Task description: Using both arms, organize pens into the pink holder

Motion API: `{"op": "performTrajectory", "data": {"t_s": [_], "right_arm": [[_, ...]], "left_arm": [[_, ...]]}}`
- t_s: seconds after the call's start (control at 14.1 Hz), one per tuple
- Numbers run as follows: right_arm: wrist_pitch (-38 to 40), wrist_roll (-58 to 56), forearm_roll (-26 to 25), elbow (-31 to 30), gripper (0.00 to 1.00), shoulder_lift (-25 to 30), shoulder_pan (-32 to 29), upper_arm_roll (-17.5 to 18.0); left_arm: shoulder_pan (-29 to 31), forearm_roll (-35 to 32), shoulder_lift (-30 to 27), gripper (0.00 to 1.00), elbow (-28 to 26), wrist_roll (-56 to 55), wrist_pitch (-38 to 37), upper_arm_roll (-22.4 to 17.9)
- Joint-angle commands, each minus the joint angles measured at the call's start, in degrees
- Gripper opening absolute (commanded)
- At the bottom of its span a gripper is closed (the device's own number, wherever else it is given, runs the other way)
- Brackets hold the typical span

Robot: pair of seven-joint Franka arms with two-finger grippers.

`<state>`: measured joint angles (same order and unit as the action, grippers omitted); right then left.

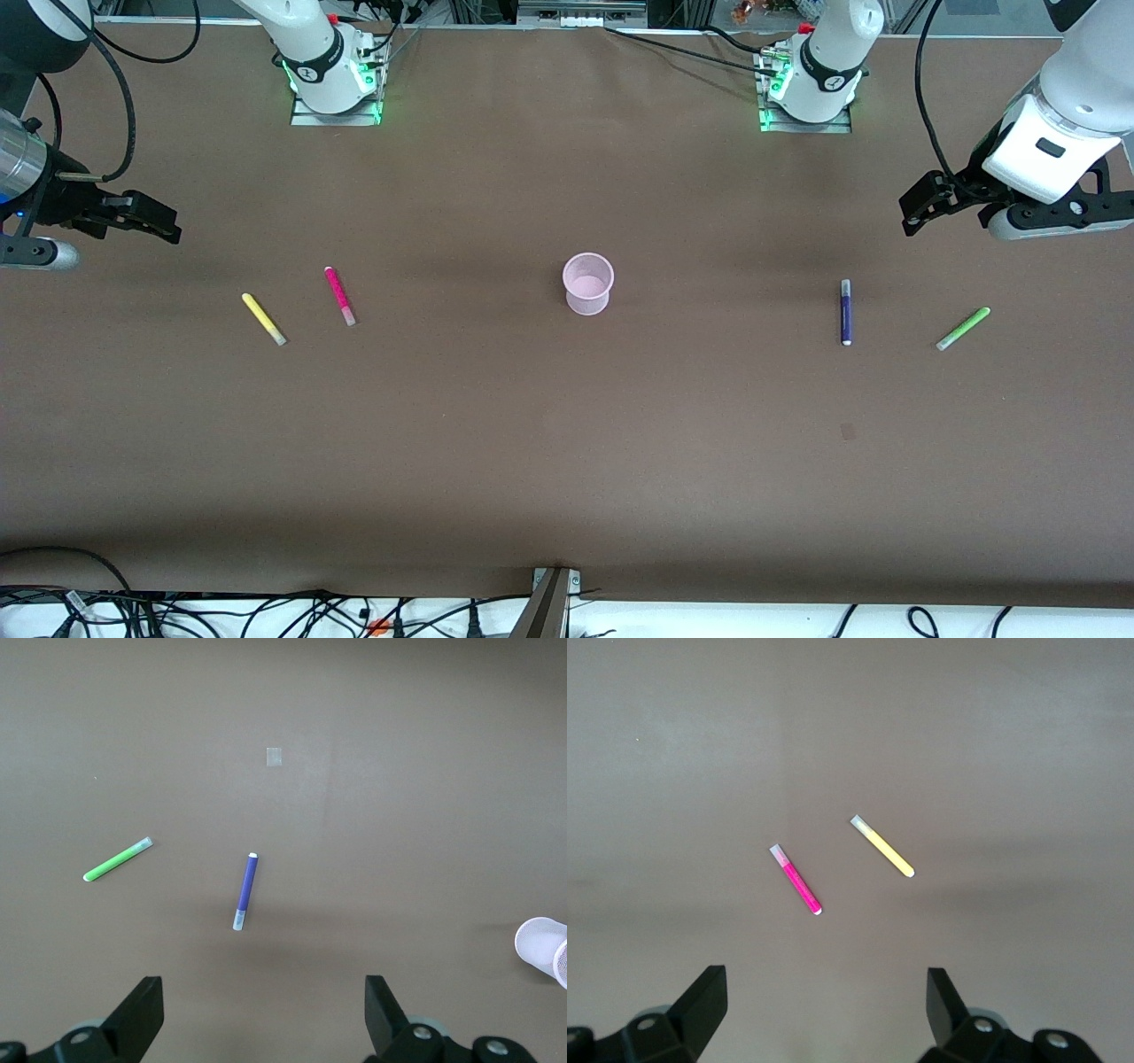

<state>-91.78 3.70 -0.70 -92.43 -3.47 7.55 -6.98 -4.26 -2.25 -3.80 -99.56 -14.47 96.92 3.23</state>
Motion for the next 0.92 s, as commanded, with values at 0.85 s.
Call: {"op": "performTrajectory", "data": {"t_s": [0.85], "right_arm": [[-8.37,-5.87,0.08,-16.60,1.00,3.64,-0.08,2.94]], "left_arm": [[0.13,-0.82,1.16,1.00,1.12,0.23,-7.86,0.46]]}}
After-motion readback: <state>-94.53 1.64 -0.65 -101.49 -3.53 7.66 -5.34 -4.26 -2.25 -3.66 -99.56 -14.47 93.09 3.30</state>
